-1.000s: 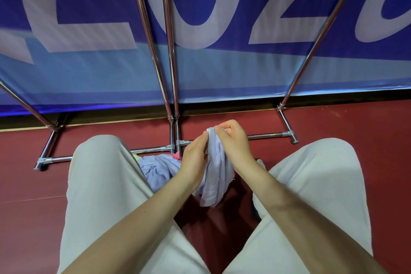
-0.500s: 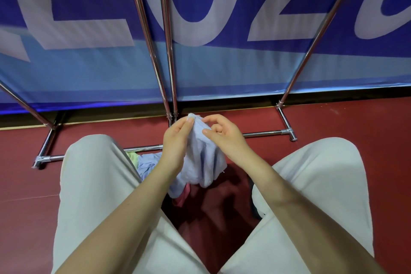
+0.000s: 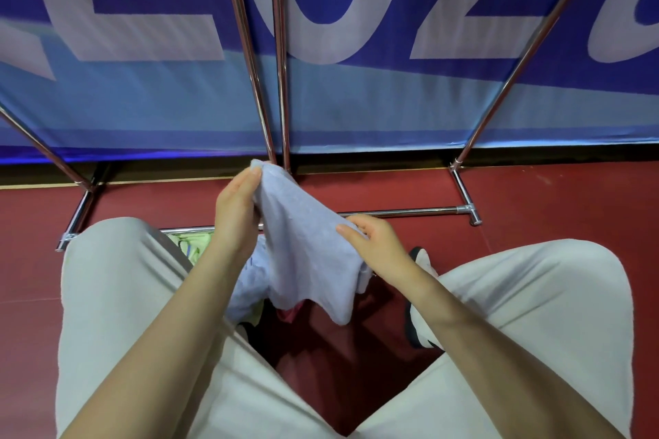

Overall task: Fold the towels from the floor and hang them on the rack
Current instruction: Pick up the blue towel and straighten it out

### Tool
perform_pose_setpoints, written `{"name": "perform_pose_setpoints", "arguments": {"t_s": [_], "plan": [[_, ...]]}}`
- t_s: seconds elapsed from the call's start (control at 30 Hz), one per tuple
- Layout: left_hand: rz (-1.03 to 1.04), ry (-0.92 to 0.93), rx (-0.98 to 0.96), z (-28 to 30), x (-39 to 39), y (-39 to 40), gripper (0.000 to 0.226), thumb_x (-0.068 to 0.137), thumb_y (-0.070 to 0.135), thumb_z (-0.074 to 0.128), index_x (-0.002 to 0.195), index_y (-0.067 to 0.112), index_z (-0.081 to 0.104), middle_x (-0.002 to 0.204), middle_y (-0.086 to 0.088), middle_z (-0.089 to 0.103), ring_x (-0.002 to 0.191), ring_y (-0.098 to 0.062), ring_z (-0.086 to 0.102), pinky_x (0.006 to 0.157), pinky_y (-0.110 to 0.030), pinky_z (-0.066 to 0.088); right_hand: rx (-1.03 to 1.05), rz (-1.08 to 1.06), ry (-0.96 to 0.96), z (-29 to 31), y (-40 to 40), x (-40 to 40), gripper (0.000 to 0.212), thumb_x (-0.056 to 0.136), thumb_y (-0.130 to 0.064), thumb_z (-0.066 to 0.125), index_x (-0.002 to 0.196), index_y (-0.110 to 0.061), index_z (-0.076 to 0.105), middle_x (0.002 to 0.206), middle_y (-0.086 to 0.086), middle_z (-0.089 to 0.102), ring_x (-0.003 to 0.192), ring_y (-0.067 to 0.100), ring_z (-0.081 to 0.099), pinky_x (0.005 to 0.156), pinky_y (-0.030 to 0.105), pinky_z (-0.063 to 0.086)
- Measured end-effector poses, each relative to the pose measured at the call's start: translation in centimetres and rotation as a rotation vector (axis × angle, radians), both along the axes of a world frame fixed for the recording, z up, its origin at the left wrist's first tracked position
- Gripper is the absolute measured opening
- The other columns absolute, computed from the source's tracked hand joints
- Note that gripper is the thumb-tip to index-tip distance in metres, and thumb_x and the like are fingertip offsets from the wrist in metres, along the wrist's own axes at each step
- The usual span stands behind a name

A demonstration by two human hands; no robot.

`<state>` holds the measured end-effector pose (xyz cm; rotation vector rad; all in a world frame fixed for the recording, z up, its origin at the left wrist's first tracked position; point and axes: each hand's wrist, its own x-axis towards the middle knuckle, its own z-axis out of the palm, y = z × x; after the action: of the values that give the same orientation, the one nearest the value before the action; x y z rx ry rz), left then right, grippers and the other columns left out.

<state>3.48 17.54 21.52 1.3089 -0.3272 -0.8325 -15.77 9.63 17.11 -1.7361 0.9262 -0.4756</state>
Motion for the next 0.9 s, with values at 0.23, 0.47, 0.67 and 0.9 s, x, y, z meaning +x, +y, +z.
{"name": "perform_pose_setpoints", "arguments": {"t_s": [0.23, 0.47, 0.67, 0.9], "plan": [[0.157, 0.147, -0.098, 0.9, 3.9, 1.1, 0.023, 0.097, 0.025, 0.053, 0.107, 0.011, 0.068, 0.106, -0.003, 0.072, 0.101, -0.015, 0.068, 0.090, -0.028, 0.051, -0.019, 0.102, 0.106, -1.5, 0.3, -0.8, 0.041, 0.087, -0.028, 0.065, 0.059, -0.020, 0.037, 0.060, -0.008, 0.030, 0.059, 0.009, 0.028, 0.058, 0.027, 0.024], [0.196, 0.171, -0.214, 2.2, 4.7, 1.7, 0.027, 0.099, 0.024, 0.050, 0.118, 0.010, 0.063, 0.107, -0.001, 0.070, 0.100, -0.009, 0.068, 0.082, -0.021, 0.052, -0.082, 0.307, 0.385, -3.5, 1.5, -1.0, 0.017, 0.087, -0.019, 0.055, 0.070, -0.021, 0.059, 0.053, -0.012, 0.058, 0.051, 0.003, 0.046, 0.060, 0.025, 0.042], [0.108, 0.116, -0.225, 2.0, 4.4, 1.7, 0.024, 0.099, 0.024, 0.048, 0.112, 0.011, 0.063, 0.105, 0.002, 0.069, 0.103, -0.008, 0.065, 0.092, -0.024, 0.047, -0.076, 0.323, 0.369, -4.8, 2.2, -0.3, 0.007, 0.089, -0.019, 0.059, 0.085, -0.020, 0.065, 0.064, -0.010, 0.057, 0.057, 0.001, 0.049, 0.061, 0.018, 0.042], [-0.070, -0.201, -0.111, 1.4, 2.4, 1.3, 0.020, 0.092, 0.023, 0.056, 0.084, 0.022, 0.074, 0.091, 0.003, 0.072, 0.091, -0.013, 0.062, 0.091, -0.032, 0.047, 0.003, 0.187, 0.091, -5.3, 4.0, 5.5, 0.055, 0.077, -0.026, 0.077, 0.125, -0.018, 0.052, 0.111, -0.004, 0.055, 0.097, 0.007, 0.056, 0.078, 0.015, 0.045]]}}
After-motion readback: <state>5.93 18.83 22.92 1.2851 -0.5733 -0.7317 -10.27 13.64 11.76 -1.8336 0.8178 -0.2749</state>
